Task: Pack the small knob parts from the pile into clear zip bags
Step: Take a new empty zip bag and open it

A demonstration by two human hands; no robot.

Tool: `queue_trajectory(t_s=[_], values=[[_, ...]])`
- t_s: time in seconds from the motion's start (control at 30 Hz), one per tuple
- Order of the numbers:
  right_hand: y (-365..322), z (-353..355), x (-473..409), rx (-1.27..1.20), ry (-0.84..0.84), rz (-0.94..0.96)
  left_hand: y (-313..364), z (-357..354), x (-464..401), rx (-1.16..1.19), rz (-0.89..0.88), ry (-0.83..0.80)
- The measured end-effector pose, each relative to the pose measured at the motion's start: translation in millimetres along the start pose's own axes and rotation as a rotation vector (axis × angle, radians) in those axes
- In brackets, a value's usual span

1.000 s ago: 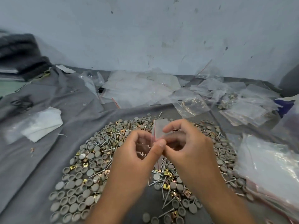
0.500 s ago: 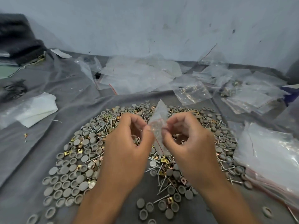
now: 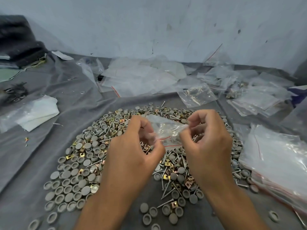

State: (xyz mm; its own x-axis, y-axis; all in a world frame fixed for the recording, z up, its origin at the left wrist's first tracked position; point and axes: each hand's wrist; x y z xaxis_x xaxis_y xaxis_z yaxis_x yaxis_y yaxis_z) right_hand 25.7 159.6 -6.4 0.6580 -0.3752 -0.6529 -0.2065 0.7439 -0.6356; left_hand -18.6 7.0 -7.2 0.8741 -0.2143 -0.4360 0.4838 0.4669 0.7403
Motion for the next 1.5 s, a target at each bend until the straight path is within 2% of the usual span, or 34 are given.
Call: queue_trajectory(t_s=[0.03,0.1,0.17,0.2,0.27,0.3,0.37,0.5,0.63,0.73,0.83,0.9,0.97,1.03,1.1,1.23,1.5], values=[[1.2,-0.1,-0.5,-0.021,-0.014,-0.002,2.5,0.0,0.6,-0.010,-0.024,0.003],[3.5,0.0,-4.1,-0.234,-0.123,-0.068,4.6,0.6,0.0,0.009,-0.024,0.048],[8.8,-0.8,-6.1,-0.348,-0.237,-0.144,1.8,5.8,-4.5,0.070,0.054,0.142],[14.5,-1.9,-6.4,-0.280,-0.302,-0.159,-0.8,10.3,-8.0,0.103,0.111,0.197],[28.1,-6.4,-4.4,0.033,-0.524,-0.133,-7.2,20.8,-14.1,0.172,0.219,0.285],[32.5,-10.0,-1.9,0.192,-0.639,-0.107,-10.0,25.0,-15.6,0.210,0.256,0.302],[38.4,-17.6,3.4,0.336,-0.723,-0.046,-10.0,28.0,-16.1,0.253,0.266,0.274],[38.4,-24.7,5.8,0.394,-0.673,0.099,-5.9,21.6,-13.5,0.183,0.140,0.257],[38.2,-27.1,7.9,0.429,-0.606,0.161,-7.3,21.6,-13.6,-0.086,0.014,0.277],[39.3,-27.9,7.5,0.396,-0.632,0.129,-10.3,23.2,-14.3,-0.148,-0.082,0.278],[41.7,-25.4,4.1,0.296,-0.642,0.031,-9.9,22.4,-15.2,-0.172,-0.097,0.199],[35.6,-20.2,-0.4,0.156,-0.551,-0.028,-8.2,20.6,-15.1,-0.187,-0.096,0.137],[21.6,-12.5,-5.2,-0.039,-0.389,-0.022,-6.0,18.3,-13.9,-0.200,-0.097,0.074],[4.7,-3.8,-8.2,-0.180,-0.237,0.091,-4.9,14.9,-12.8,-0.209,-0.091,0.016],[-10.0,2.0,-5.4,-0.226,-0.154,0.255,-3.5,11.0,-11.4,-0.209,-0.106,-0.020],[-23.9,-1.8,6.7,-0.189,-0.135,0.450,-2.6,4.8,-8.4,-0.245,-0.144,-0.070],[-11.3,-3.3,6.9,0.056,-0.181,0.483,1.0,3.9,-5.4,-0.211,-0.142,-0.023]])
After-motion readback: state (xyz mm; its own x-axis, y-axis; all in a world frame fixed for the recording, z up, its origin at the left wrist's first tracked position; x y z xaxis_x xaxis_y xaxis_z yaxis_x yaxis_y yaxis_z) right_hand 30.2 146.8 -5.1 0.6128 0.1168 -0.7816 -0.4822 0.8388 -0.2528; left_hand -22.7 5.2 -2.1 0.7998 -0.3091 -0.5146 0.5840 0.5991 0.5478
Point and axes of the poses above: each hand's wrist, its own x-axis away from the middle knuckle, its own z-axis out of the back of the hand, y = z × x, and after that the axes turned 4 degrees about z, right-handed
